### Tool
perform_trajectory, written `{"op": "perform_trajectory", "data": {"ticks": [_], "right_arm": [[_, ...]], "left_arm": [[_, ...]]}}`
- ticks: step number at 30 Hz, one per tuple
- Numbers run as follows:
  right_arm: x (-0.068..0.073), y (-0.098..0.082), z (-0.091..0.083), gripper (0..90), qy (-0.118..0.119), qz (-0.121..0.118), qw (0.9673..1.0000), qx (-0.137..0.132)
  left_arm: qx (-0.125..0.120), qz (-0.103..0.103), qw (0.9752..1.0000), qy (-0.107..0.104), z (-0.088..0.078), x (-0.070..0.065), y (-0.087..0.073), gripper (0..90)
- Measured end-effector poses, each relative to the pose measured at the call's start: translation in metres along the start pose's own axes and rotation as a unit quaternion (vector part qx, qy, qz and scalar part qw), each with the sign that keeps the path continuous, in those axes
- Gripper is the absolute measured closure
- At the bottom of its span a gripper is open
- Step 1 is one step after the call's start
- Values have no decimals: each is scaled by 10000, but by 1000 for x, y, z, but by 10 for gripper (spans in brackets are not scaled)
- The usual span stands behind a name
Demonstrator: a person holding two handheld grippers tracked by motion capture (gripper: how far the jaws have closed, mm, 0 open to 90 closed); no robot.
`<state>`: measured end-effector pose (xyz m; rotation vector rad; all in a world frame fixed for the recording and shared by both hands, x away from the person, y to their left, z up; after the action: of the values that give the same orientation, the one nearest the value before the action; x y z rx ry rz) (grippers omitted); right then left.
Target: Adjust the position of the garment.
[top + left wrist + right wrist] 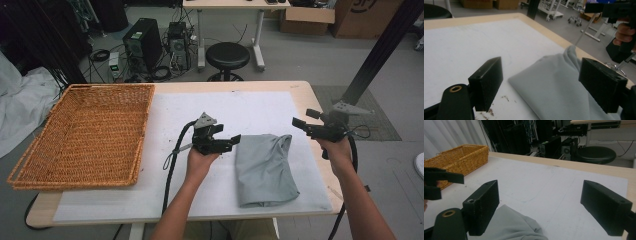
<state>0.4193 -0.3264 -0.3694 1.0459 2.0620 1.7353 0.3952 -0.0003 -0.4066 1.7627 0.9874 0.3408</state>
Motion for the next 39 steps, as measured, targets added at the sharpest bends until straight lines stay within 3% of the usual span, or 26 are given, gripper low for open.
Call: {"op": "perform_trajectory", "data": {"ticks": [7,11,14,19,23,26,32,35,39], "right_arm": [[-1,-1,2,149,35,6,10000,47],[0,-2,4,149,60,1,9999,90],[0,-4,4,149,49,14,9999,113],[0,-3,4,149,50,-3,9999,144],[1,-2,4,149,55,-13,9999,150],[1,-3,5,149,69,3,9998,167],[1,-5,6,149,76,10,9997,218],[1,-6,7,149,80,21,9997,224],[1,-6,8,149,88,17,9997,228]], "left_arm": [[379,100,9992,-86,28,-8,-17,244],[715,262,9971,-69,43,-13,-30,247],[967,417,9944,-6,51,-17,-39,247],[1185,820,9886,447,58,-21,-46,255],[1245,1144,9835,648,60,-28,-48,316],[1305,1026,9843,599,62,-28,-51,434],[1193,476,9907,449,56,-19,-50,755],[1144,131,9925,404,54,-15,-51,830],[992,-72,9936,537,48,-14,-52,867]]}}
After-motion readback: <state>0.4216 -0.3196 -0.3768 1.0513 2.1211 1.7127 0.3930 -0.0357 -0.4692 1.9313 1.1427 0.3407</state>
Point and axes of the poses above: each handheld gripper's, and its own axes: z roughly forward along the jaws, y roughly out of its top, x roughly to its left, the point moved 4 cm from there along z, roughly forward along the jaws, and after that the axes turned 8 degrees about y, right-handed, at the moved point
